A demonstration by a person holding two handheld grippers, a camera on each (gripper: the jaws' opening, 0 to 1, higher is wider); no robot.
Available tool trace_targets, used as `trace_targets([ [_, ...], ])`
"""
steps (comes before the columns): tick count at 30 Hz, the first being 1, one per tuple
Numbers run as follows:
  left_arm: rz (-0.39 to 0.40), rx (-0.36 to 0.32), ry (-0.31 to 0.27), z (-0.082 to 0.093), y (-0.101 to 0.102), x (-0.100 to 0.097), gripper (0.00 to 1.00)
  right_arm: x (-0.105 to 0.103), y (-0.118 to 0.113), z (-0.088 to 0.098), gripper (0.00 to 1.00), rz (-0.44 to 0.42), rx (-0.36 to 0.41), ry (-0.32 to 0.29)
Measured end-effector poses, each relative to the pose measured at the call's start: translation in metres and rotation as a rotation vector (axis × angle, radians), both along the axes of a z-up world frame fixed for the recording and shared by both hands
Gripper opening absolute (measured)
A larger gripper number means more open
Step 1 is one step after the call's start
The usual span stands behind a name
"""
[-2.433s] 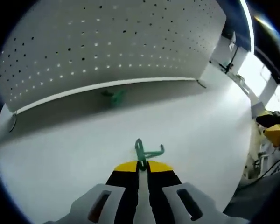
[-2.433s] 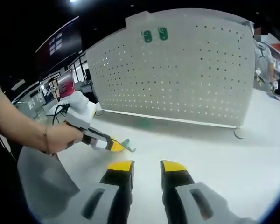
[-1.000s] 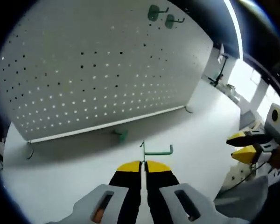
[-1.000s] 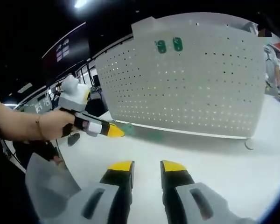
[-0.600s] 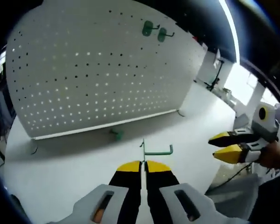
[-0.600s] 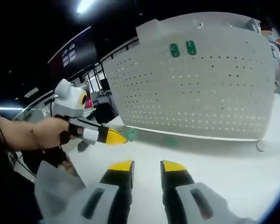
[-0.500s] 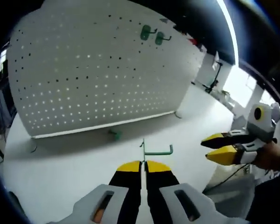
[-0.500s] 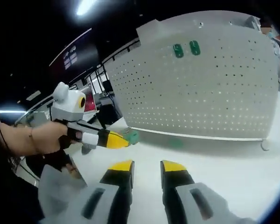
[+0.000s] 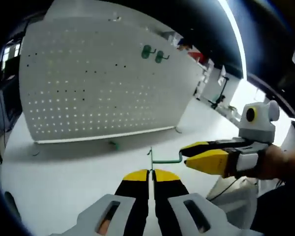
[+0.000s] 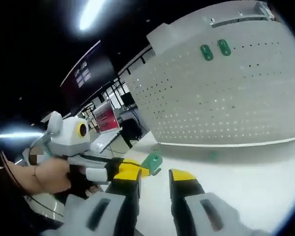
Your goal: Insert the hook assembly into the mounting plate slot until the hook locks in place.
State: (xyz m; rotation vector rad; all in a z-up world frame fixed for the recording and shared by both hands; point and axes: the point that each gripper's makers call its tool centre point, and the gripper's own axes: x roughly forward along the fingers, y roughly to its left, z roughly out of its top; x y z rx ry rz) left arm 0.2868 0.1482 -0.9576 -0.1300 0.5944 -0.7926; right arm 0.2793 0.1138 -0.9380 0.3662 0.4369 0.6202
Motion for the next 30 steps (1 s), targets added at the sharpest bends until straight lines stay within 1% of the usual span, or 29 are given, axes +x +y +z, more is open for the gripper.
trace_targets([
  [3,-0.003,-0.001,-0.017,0.003,0.001,-0.004,0.01,0.0,0.006,0.002,0.17,0.008,0.026,0.011],
  [9,0.004,-0.035,-0.043,0.008,0.002,-0.011,0.01,-0.002,0.016,0.003,0.13,0.025,0.068,0.035],
  [11,0.005,-0.039,-0.05,0.009,0.003,-0.012,0.01,-0.003,0.02,0.004,0.12,0.03,0.092,0.047],
  [16,0.019,-0.065,-0.069,0.012,0.006,-0.013,0.01,-0.002,0.025,0.004,0.08,0.025,0.147,0.08],
  [19,0.019,-0.067,-0.077,0.013,0.008,-0.013,0.01,-0.001,0.028,0.005,0.07,0.021,0.178,0.096],
  [23,0.026,-0.078,-0.111,0.019,0.011,-0.011,0.01,0.0,0.031,0.007,0.04,0.027,0.185,0.1],
  [24,0.026,-0.081,-0.115,0.02,0.012,-0.011,0.01,0.0,0.033,0.008,0.04,0.028,0.2,0.106],
  [30,0.025,-0.085,-0.144,0.023,0.013,-0.011,0.01,0.001,0.036,0.01,0.03,0.025,0.235,0.119],
])
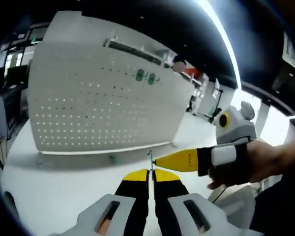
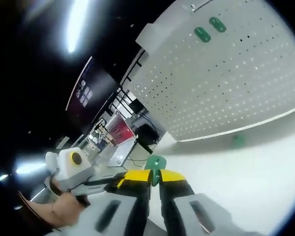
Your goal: Insert the hook assembly into the mounting plate slot until the hook locks in place.
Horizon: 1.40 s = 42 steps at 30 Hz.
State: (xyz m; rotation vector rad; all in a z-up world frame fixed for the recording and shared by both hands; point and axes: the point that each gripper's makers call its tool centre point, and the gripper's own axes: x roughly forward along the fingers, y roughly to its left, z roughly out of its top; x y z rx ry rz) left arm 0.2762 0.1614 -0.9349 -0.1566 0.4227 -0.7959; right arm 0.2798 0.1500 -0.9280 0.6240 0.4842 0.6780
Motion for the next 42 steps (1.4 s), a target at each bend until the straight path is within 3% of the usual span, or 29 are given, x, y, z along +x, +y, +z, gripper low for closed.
trace_targets([
  [15,-0.031,0.035,-0.056,0.002,-0.005,-0.004,0.01,-0.002,-0.002,0.001,0.0,-0.029,0.076,0.038],
  [23,-0.06,0.067,-0.083,0.005,-0.006,-0.005,0.05,-0.005,0.0,0.01,0.0,0.005,-0.013,-0.051],
  [26,-0.068,0.032,-0.07,0.01,-0.008,-0.005,0.15,-0.005,0.002,0.014,0.0,0.025,-0.061,-0.095],
  [30,-0.072,0.048,-0.083,0.013,-0.008,-0.005,0.25,-0.006,0.003,0.023,0.0,0.053,-0.145,-0.176],
  [32,-0.068,0.035,-0.074,0.014,-0.007,-0.004,0.35,-0.005,0.004,0.026,0.0,0.061,-0.18,-0.21],
  [42,-0.07,0.02,-0.085,0.021,0.0,-0.005,0.61,-0.006,0.007,0.031,0.0,0.09,-0.258,-0.278],
])
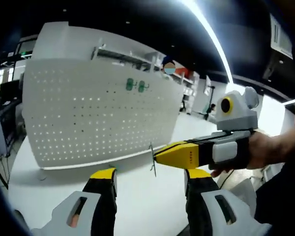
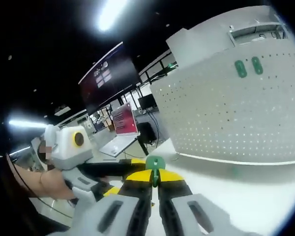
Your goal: Insert the hook assembly into the mounting plate slot until the hook locks in place.
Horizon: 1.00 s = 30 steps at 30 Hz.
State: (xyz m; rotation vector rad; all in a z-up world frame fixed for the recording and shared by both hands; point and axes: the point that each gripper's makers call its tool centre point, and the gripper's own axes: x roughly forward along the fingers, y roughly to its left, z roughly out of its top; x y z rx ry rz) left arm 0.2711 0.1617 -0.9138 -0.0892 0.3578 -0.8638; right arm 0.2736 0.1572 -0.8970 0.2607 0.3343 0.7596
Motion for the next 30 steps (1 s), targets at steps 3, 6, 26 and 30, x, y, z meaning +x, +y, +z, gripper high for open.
trace_targets([
  [3,-0.006,-0.008,0.003,0.001,0.0,-0.001,0.68,0.003,-0.001,0.001,0.0,-0.001,-0.015,-0.016],
  [6,-0.007,-0.032,0.019,0.002,-0.001,-0.002,0.73,0.006,-0.002,0.004,0.0,-0.004,-0.032,-0.039],
  [26,0.072,-0.099,0.044,0.009,0.013,0.014,0.95,0.059,-0.038,0.03,0.0,-0.206,-0.122,-0.229],
  [30,0.07,-0.102,0.049,0.008,0.013,0.014,0.98,0.074,-0.051,0.039,0.0,-0.254,-0.138,-0.273],
])
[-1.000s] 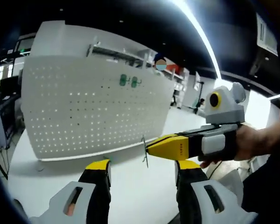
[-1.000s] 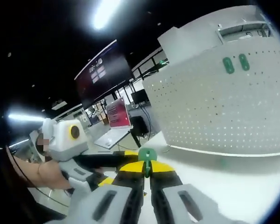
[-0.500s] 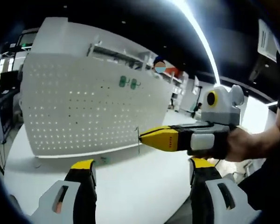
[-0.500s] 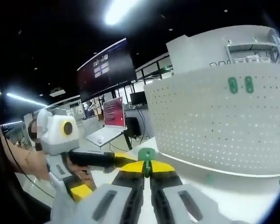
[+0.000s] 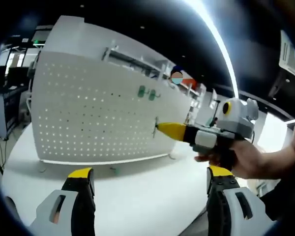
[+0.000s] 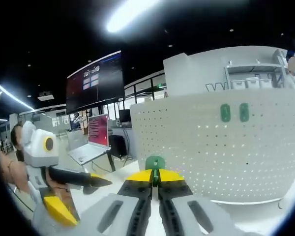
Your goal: Insert the hook assembly into the mounting plate slot until the hook locks in place.
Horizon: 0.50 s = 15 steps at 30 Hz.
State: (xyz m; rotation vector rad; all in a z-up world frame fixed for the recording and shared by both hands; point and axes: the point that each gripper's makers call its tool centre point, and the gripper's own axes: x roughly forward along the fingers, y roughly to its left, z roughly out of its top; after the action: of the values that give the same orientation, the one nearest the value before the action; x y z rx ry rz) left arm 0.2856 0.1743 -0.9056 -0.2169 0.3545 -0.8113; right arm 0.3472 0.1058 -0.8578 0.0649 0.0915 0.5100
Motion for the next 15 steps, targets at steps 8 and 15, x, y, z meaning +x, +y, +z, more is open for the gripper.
trace_targets([
  [8,-0.015,0.003,-0.005,0.001,-0.005,0.002,1.0,0.025,-0.023,0.007,0.0,-0.067,-0.014,-0.034],
  [15,-0.014,0.001,-0.002,0.001,-0.004,0.004,1.0,0.047,-0.05,0.019,0.0,-0.156,-0.039,-0.095],
])
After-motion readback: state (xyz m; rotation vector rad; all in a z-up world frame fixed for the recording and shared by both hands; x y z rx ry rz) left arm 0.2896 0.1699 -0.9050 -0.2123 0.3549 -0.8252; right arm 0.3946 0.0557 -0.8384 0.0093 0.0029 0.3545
